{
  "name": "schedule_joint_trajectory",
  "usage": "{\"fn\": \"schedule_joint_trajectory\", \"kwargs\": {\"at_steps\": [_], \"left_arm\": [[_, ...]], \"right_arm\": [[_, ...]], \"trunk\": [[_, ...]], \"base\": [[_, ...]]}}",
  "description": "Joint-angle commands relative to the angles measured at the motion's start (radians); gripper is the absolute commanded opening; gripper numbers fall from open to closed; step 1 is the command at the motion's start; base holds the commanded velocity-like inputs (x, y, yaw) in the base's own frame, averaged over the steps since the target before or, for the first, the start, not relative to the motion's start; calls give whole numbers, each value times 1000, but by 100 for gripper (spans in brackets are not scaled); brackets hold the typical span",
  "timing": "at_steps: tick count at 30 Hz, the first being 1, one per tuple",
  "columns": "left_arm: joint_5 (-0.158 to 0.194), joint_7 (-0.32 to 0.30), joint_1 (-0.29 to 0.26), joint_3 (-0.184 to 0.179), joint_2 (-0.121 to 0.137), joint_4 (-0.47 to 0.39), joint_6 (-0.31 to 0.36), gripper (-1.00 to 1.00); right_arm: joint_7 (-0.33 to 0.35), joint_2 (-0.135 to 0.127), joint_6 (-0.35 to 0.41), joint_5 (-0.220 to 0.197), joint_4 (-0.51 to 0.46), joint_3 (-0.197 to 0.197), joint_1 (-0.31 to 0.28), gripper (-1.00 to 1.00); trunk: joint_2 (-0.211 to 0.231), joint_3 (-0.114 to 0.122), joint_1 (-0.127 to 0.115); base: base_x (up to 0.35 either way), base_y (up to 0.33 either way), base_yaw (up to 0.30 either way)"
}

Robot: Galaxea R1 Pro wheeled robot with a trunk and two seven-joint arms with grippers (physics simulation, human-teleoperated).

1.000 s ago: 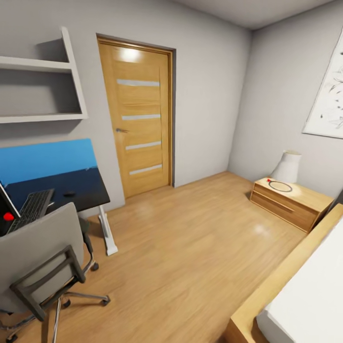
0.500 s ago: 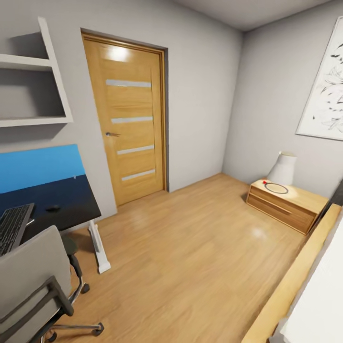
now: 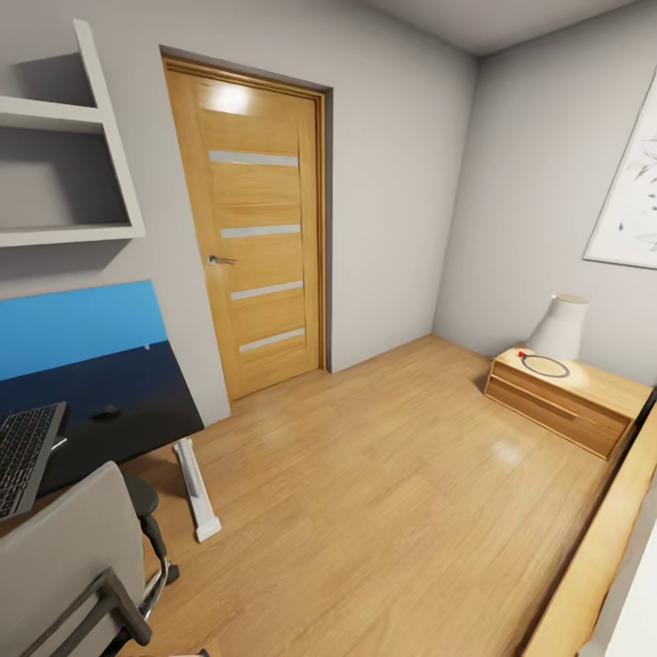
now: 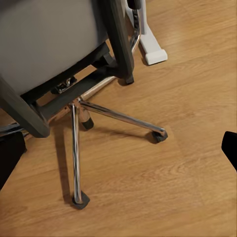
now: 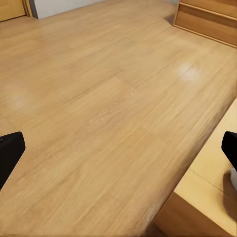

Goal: In the bedroom, organize the workspace by keeping the computer under the desk, ensuring the monitor is on the desk, placing the keyboard on the desk next to the monitor, placing the mouse on the desk next to the keyboard, moving the folder from the swivel chair onto the desk next to the mouse, stacking the notebook on top of the folder with the pen on top of the notebook, and positioning the swivel chair next to the desk.

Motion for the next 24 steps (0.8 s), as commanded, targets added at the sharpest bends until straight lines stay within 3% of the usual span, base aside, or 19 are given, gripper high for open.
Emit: {"fn": "schedule_joint_trajectory", "kwargs": {"at_steps": [1,7,24], "left_arm": [[5,-4,0,1,0,-1,-3,100],[6,-3,0,2,1,-1,0,100],[5,-3,0,-1,-2,-1,3,100]], "right_arm": [[-2,0,4,1,0,-1,-1,100],[-2,0,23,1,-1,-1,-1,100],[-3,0,24,0,-3,-1,-1,100]], "trunk": [[-1,-1,0],[-1,-1,0],[-1,-1,0]], "base": [[22,31,0],[142,26,0],[321,3,0]]}}
